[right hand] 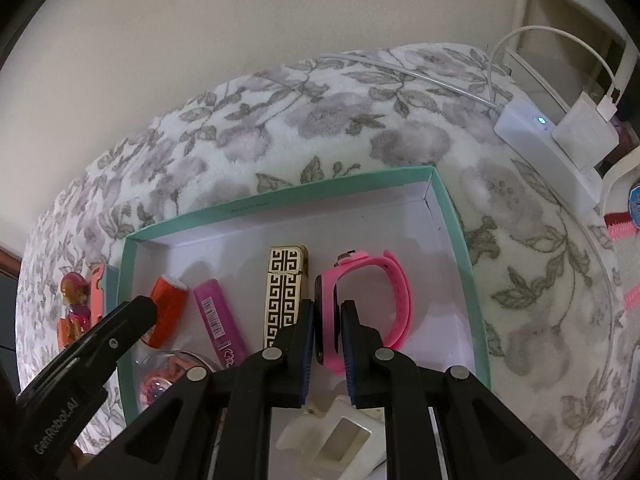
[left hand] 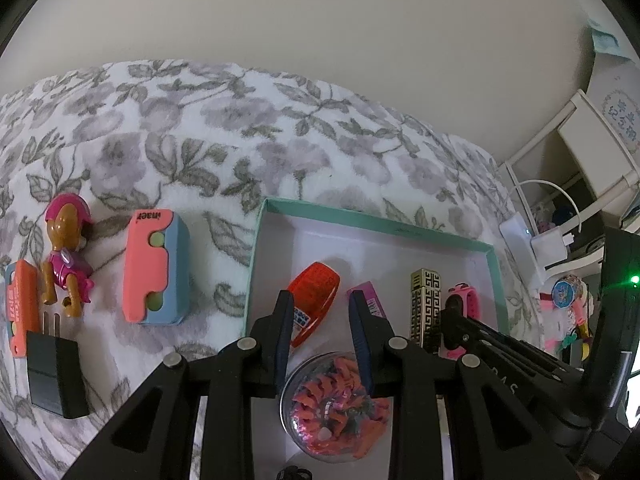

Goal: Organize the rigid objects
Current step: 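Carry the red bottle and pink watch into the tray and open both tools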

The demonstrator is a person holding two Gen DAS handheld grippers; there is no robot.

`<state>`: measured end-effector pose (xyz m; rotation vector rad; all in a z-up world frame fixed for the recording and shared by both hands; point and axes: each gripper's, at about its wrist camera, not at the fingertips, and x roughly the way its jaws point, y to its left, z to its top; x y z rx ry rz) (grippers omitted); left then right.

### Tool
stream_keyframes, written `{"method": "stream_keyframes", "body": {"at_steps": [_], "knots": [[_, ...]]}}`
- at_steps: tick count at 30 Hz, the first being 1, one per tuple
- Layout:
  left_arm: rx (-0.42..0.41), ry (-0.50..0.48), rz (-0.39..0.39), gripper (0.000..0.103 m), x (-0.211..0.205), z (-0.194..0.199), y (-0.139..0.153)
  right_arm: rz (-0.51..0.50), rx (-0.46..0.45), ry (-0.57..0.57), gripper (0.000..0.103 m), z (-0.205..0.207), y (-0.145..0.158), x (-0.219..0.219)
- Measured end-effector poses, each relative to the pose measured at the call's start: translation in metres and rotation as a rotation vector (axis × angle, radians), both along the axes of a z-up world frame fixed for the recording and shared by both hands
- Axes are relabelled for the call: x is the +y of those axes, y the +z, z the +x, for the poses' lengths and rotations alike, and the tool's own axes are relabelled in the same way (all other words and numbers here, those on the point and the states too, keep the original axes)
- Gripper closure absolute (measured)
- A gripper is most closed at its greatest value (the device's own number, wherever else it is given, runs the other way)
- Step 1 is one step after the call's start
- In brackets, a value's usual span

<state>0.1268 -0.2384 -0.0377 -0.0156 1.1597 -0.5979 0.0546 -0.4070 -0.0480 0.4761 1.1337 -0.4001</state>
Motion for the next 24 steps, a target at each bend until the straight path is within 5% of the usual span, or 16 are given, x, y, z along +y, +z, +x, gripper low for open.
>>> {"method": "stream_keyframes", "body": {"at_steps": [7,24], "knots": [[0.001,0.019,0.007,0.073,0.004,0.001,0.003,-0.010,0.005,0.003,0.088,0.001,0.001,0.001],[-0.042,0.097,0.058,0.049,0.019,0.008,0.024,-0.063,-0.040,0.001,0.086,0.000,0.029,0.002]]}}
